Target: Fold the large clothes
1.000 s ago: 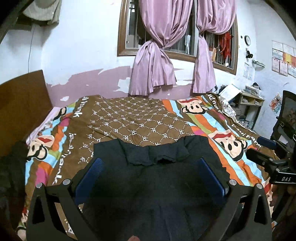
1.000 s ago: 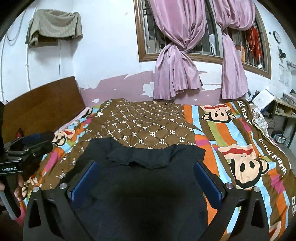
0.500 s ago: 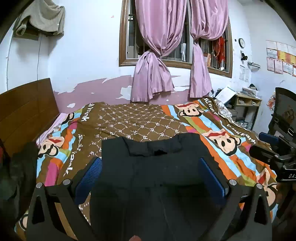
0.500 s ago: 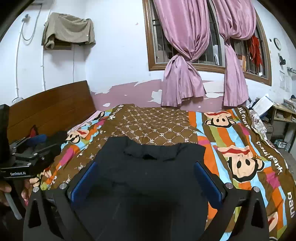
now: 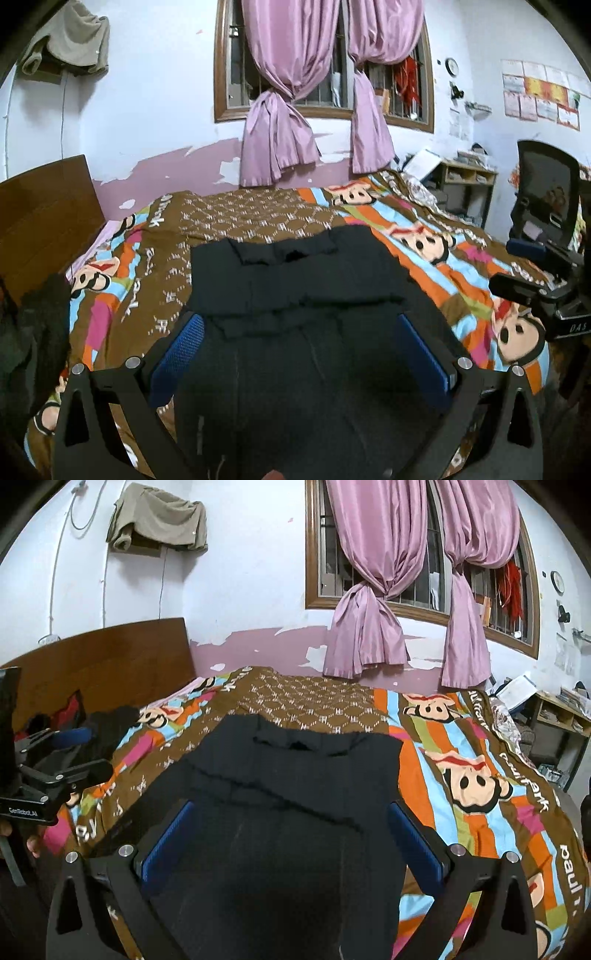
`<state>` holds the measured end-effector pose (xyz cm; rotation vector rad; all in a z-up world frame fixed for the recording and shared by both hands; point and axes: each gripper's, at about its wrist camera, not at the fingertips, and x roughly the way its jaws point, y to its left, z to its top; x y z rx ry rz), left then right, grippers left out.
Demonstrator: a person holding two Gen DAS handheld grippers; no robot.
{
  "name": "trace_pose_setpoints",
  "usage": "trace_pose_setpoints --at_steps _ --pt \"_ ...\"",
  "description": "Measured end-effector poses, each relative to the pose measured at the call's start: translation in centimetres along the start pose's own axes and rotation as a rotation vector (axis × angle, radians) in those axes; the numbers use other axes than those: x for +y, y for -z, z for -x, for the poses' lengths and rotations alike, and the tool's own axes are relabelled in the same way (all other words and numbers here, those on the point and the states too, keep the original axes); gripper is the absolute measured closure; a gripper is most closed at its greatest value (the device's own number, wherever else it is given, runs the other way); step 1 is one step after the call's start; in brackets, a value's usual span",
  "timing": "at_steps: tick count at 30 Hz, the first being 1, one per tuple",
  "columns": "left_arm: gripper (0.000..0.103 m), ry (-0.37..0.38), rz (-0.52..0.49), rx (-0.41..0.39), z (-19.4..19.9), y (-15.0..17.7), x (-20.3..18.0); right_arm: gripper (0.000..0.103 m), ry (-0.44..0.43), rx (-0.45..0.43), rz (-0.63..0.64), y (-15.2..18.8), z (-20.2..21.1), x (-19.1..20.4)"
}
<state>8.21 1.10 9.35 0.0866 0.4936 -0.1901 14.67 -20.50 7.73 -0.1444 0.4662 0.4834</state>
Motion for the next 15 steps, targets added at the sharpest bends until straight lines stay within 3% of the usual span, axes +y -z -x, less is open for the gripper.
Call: trace_pose_setpoints --at_steps 7,15 --pt "0.002 0.055 0.015 0.080 -0.3 4.8 -0.3 0.000 0.004 0.088 0.002 4.8 -0.7 0.7" --pt "0.002 0.033 0.025 0.194 -1.1 9.9 0.0 0.000 -0.032 0.203 -0.038 9.6 -2.1 1.2"
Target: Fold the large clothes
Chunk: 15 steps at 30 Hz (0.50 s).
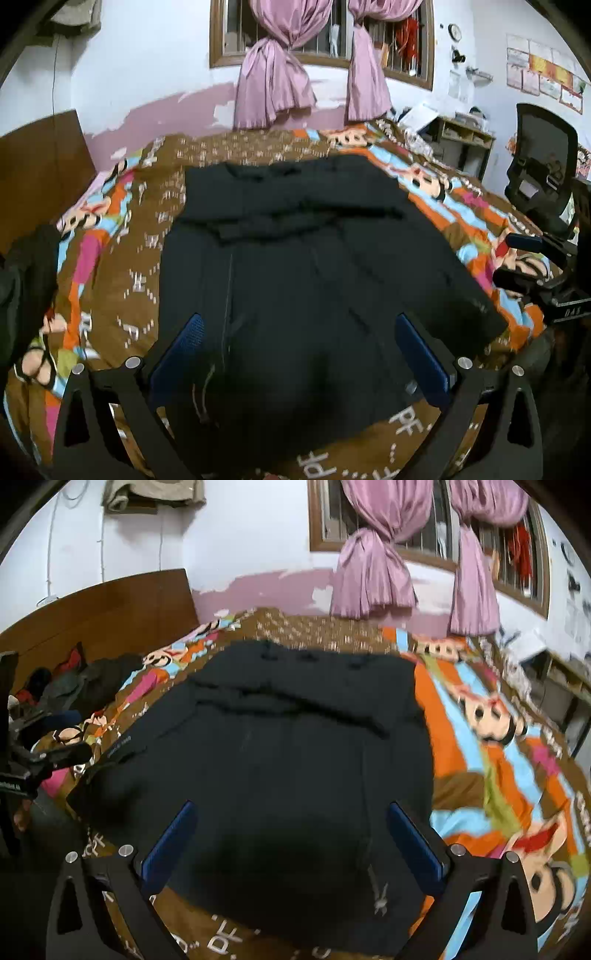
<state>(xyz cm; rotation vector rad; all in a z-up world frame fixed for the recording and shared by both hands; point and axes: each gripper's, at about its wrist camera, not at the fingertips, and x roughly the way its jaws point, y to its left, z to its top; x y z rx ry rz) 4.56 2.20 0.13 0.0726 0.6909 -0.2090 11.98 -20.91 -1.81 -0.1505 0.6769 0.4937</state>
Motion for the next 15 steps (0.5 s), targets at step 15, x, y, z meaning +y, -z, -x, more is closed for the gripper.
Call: trace_pose_setpoints --at_steps 15 --pt "0.002 0.013 -0.052 0.174 -2.4 4.9 0.0 0.000 -0.009 0.159 -0.034 4.0 -2.6 0.5"
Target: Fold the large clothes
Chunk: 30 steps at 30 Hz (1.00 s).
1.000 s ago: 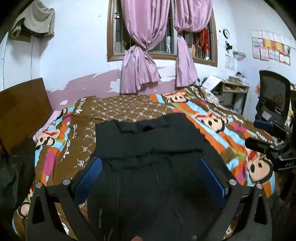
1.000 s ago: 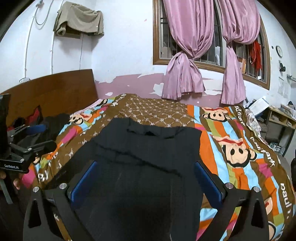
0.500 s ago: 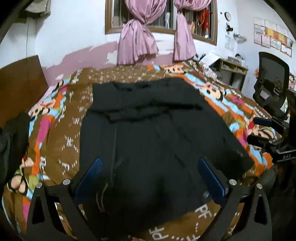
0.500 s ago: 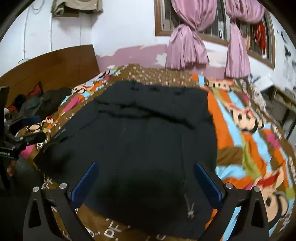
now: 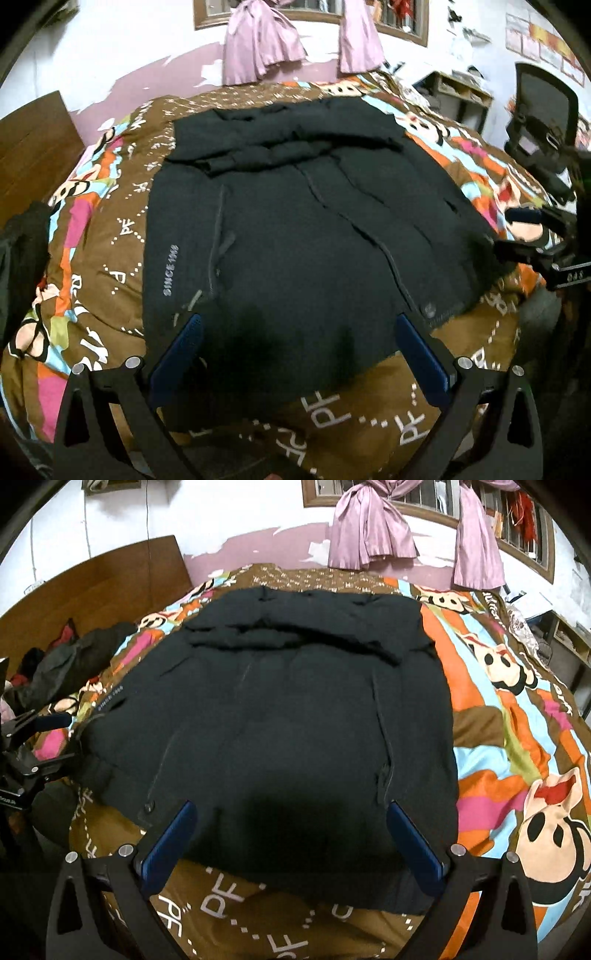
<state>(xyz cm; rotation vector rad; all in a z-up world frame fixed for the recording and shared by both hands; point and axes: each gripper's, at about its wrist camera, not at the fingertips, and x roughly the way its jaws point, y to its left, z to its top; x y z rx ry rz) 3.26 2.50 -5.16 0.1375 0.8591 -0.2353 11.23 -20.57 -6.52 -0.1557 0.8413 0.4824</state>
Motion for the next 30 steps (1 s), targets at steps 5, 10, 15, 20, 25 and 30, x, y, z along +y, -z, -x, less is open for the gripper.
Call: trace_pose_setpoints --at_steps 5,10,15,20,25,30 --pt "0.002 0.028 -0.022 0.068 -1.1 0.7 -0.2 0.000 -0.012 0.034 -0.017 1.0 -0.8 0.2" --pt "0.002 0.018 -0.068 0.195 -3.8 1.4 -0.9 0.000 -0.018 0.050 -0.064 1.2 -1.2 -0.5" --pt "0.002 -0.048 -0.140 0.250 -5.2 2.2 -1.8 0.000 -0.008 0.062 -0.087 1.2 -1.3 -1.0" --pt "0.002 -0.134 -0.201 0.309 -6.9 3.0 -2.1 0.000 -0.009 0.088 -0.090 1.6 -1.9 -0.8" --pt "0.002 -0.171 -0.225 0.304 -7.5 3.3 -1.7 0.000 -0.013 0.093 -0.099 1.9 -2.0 -0.9" --pt "0.002 -0.223 -0.207 0.275 -7.6 2.9 -0.7 0.000 -0.014 0.106 -0.088 2.0 -2.3 -0.7"
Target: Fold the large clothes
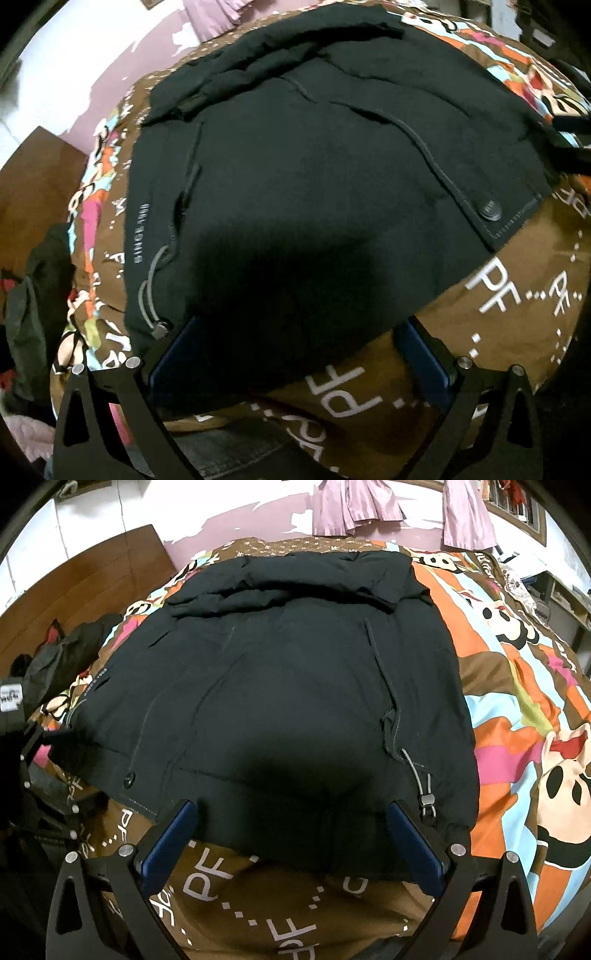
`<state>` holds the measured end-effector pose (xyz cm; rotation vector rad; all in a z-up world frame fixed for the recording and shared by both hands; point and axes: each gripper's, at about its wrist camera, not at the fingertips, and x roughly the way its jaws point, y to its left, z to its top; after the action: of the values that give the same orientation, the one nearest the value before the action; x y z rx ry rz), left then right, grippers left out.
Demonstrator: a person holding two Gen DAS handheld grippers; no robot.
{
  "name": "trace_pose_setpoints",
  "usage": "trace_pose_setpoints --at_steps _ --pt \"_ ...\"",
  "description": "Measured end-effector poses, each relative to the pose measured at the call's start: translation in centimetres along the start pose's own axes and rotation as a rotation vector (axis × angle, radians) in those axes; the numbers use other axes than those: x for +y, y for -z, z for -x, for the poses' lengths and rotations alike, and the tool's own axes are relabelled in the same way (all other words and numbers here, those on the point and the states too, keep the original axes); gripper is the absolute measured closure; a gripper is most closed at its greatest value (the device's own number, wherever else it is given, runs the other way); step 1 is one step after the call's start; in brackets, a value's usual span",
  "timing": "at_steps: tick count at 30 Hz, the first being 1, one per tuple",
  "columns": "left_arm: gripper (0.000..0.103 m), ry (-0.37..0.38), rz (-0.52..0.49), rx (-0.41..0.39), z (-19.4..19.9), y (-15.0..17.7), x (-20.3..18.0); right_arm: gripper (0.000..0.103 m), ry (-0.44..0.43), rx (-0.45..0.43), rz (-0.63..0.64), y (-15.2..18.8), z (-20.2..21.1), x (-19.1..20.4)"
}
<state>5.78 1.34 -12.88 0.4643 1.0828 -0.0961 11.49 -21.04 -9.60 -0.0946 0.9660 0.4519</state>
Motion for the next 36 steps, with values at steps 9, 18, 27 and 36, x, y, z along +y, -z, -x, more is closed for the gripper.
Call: trace_pose_setpoints --at_steps 9,18,27,36 --pt "0.023 -0.024 0.039 -0.032 0.7 -0.7 0.7 0.000 -0.023 0.085 0.141 1.3 -1.7 2.5" --pt "0.046 -0.031 0.057 -0.094 2.4 -1.0 -0.4 0.000 0.050 0.072 0.238 1.3 -2.7 4.1" --pt "0.049 -0.007 0.093 -0.128 4.1 -3.0 0.3 0.000 0.063 0.005 0.211 0.3 -3.2 3.4" --pt "0.049 0.077 0.092 -0.158 5.5 -3.4 1.4 0.000 0.034 -0.065 0.148 -4.8 -0.4 1.8"
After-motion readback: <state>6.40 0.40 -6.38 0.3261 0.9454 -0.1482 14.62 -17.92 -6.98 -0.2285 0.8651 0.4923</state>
